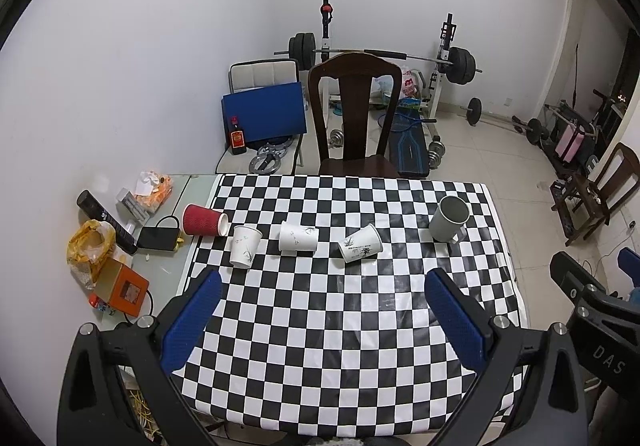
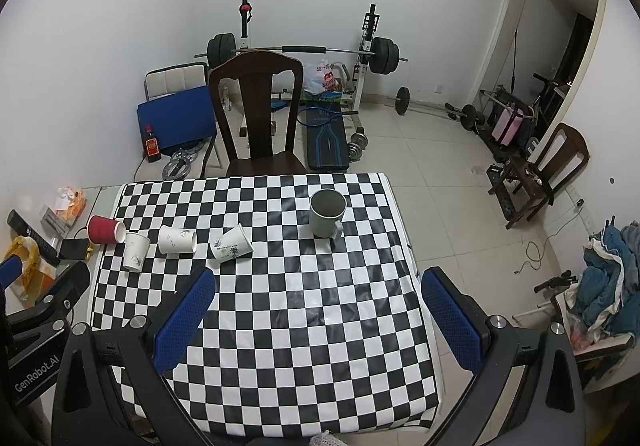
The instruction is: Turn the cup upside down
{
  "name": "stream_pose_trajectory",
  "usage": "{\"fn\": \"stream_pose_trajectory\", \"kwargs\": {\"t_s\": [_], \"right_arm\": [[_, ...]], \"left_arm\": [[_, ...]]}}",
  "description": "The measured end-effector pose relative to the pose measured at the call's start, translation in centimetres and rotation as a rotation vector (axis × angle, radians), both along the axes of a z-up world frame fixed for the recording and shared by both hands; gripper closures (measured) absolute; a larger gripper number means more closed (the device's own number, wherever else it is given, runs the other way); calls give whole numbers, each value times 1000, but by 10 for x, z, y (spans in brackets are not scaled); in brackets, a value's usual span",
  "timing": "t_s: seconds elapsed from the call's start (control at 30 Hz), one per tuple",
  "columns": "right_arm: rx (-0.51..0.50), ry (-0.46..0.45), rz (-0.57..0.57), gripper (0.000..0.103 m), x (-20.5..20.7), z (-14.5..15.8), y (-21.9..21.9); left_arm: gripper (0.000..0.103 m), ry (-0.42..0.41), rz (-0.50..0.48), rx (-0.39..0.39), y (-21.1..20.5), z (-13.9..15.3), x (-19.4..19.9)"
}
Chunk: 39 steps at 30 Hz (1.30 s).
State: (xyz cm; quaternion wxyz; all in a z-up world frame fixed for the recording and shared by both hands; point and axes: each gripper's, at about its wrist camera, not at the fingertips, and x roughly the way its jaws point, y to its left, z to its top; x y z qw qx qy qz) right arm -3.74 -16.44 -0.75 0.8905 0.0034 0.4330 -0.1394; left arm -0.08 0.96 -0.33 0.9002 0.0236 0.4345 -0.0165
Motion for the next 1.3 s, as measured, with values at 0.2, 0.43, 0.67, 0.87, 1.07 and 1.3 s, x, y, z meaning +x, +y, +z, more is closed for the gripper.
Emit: {"fn": "stream_pose_trajectory", "kwargs": {"t_s": [0.2, 0.43, 0.67, 0.87, 1.07, 1.3], "right_arm": [[1, 2, 3, 0, -1, 1, -1], [3, 3, 5, 0, -1, 1, 1], [3, 0, 4, 0, -1, 1, 2], [6, 0, 5, 0, -1, 2, 1], [8, 0, 7, 0, -4, 8, 1], [9, -2, 9, 0, -4, 9, 0]], "left_arm": [[0, 3, 1, 1, 1, -2, -1], [0, -2, 3, -2, 3, -2, -2], [0, -3, -1, -2, 1, -1, -1], [0, -4, 0, -4, 2, -1, -1], [0, -4, 0, -4, -6, -2, -2], [0, -11, 0, -5, -15, 9, -7]]}}
